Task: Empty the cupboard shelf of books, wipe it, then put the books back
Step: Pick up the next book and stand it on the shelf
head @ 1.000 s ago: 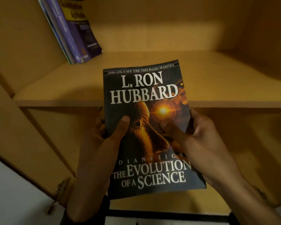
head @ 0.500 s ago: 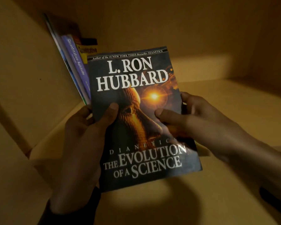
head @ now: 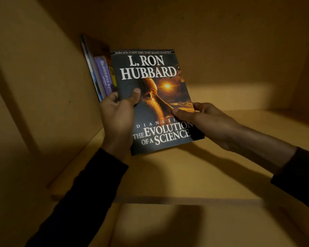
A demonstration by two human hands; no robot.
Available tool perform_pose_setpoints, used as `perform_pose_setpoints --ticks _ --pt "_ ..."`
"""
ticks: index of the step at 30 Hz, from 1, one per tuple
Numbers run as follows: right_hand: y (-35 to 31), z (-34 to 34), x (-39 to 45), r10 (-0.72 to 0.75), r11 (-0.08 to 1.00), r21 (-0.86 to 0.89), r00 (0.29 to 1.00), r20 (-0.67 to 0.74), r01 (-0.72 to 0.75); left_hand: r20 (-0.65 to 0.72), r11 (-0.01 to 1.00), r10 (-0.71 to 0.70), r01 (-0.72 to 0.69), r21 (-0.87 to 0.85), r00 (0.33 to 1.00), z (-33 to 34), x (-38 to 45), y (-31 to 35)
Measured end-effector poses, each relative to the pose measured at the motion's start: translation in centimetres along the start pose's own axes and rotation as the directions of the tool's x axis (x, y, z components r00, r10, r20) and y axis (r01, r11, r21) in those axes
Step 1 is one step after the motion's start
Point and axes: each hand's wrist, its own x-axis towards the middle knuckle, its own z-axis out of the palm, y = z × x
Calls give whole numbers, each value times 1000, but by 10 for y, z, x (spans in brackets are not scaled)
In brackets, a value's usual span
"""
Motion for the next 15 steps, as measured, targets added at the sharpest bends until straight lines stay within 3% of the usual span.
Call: perform_pose_setpoints --ticks 7,15 --pt "17 -5 50 18 1000 9 999 -38 -17 -69 988 79 -69 140 995 22 35 -32" --pt "31 0 92 -60 998 -36 995 -75 58 -172 981 166 -145 127 971 24 55 -58"
